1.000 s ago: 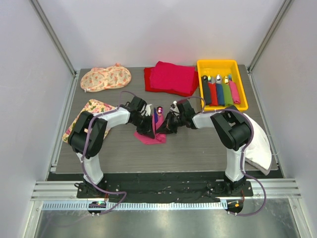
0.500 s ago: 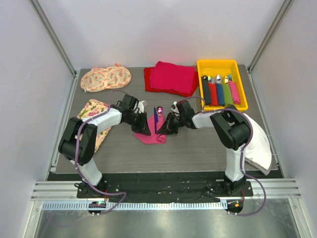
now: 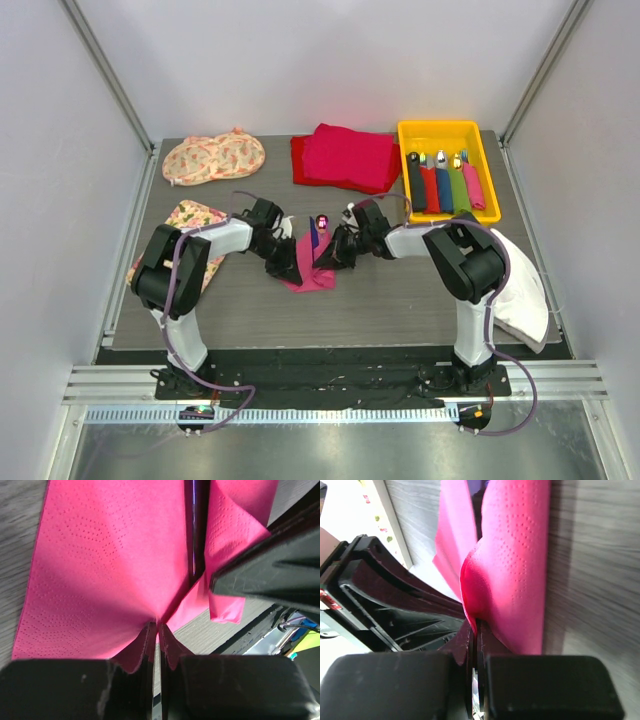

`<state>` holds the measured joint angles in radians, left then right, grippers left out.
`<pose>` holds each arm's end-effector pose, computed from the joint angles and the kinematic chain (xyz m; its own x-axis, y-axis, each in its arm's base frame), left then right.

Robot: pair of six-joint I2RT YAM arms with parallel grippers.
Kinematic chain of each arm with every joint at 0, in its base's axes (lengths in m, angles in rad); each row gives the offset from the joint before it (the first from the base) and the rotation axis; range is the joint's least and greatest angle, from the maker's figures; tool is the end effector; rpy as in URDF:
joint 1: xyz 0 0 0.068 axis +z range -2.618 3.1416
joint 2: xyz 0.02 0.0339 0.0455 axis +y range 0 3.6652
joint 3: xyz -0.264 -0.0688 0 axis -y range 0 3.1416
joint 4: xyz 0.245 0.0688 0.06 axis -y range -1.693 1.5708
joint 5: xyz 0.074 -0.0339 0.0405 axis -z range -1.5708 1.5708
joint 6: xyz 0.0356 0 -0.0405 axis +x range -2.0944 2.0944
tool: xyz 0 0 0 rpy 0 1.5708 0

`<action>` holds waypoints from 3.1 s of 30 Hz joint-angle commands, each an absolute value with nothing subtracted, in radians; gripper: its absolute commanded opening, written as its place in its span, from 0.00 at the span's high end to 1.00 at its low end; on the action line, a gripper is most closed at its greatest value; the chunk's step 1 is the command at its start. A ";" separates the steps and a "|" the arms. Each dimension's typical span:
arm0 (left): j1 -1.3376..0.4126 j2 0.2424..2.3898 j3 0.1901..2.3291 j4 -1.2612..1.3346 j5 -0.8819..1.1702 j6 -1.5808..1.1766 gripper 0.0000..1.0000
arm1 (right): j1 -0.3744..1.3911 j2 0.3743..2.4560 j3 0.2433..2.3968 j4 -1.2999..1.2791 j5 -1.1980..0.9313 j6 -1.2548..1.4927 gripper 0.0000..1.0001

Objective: Place the utensils on the paper napkin and roll it up

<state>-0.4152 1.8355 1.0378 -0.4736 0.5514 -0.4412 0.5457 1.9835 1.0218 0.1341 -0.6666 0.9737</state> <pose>0.2980 -0.1517 0.1352 -0.9977 0.0423 -0.0530 0.0652 0.8130 -0.5786 0.3170 0.2183 0.1136 -0.9869 0.1611 -0.0039 0.0901 0.5716 0.8155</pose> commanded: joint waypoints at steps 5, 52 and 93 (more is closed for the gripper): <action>-0.416 1.862 1.052 -0.479 0.529 -0.436 0.91 | 0.569 2.008 1.065 0.166 -0.652 1.012 0.99; -0.333 1.855 1.015 -0.321 0.512 -0.624 0.92 | 0.574 1.939 1.052 0.178 -0.608 0.987 0.53; -0.333 1.853 1.009 -0.331 0.495 -0.612 0.95 | 0.689 2.075 1.362 -0.324 -0.259 0.551 0.99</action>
